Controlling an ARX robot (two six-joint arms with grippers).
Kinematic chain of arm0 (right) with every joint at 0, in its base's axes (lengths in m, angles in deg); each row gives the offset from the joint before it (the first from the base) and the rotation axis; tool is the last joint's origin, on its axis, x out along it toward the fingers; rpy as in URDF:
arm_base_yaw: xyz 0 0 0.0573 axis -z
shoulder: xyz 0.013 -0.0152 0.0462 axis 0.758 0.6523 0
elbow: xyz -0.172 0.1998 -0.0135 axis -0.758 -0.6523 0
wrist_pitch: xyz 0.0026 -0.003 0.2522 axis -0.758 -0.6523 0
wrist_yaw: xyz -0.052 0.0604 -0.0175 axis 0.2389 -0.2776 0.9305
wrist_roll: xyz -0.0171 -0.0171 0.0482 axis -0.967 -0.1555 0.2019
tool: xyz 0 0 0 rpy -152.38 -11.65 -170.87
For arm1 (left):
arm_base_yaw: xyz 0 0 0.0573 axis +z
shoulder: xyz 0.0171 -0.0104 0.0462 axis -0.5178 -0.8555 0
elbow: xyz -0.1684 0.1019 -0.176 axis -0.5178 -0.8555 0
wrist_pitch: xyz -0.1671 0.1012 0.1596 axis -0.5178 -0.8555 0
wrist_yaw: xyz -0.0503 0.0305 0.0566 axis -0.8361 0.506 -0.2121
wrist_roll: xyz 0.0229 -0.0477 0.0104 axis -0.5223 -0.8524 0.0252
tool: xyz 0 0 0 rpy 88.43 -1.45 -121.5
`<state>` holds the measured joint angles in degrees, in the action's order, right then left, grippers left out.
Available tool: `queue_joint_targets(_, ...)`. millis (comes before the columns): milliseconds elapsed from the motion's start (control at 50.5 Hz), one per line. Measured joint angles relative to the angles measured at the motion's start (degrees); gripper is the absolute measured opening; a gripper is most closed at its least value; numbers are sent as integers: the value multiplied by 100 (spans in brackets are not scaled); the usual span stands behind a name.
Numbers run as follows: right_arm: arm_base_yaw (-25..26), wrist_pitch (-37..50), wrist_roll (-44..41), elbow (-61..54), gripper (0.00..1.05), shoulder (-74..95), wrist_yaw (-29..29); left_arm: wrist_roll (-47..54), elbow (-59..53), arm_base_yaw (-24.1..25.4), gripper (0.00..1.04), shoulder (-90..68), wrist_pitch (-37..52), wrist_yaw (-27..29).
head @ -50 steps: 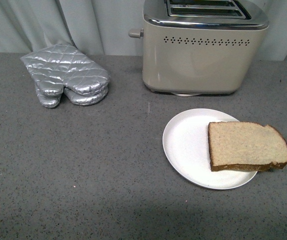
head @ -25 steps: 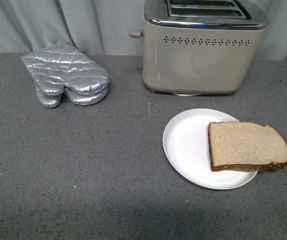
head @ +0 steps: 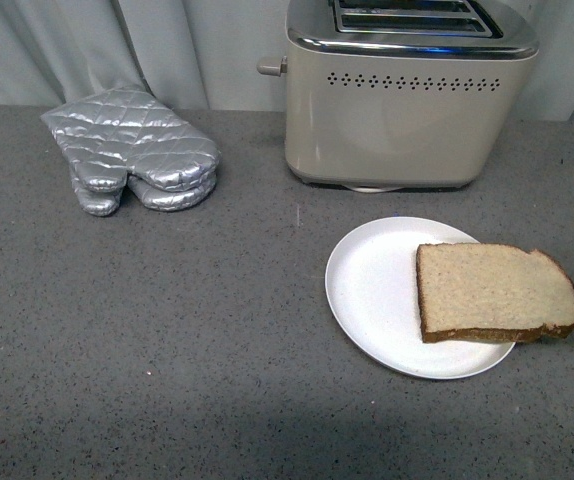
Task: Put bread into toaster
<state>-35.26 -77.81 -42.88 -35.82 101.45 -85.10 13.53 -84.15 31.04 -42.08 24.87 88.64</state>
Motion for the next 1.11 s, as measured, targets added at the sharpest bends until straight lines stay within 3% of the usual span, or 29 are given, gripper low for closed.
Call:
queue_joint_targets(396, -326, 212, 544, 616, 93, 1497, -133, 0, 0, 0, 98, 0, 0, 0)
queue_joint_targets(535, -472, 280, 848, 737, 75, 1661, -138, 2, 0, 0, 98, 0, 0, 0)
queue_joint_targets(872, -599, 96, 1399, 973, 4, 1733, -48, 0, 0, 0, 98, 0, 0, 0)
queue_joint_targets(1110, -660, 125, 2553, 710, 1, 638, -424, 0, 0, 0, 98, 2, 0, 0)
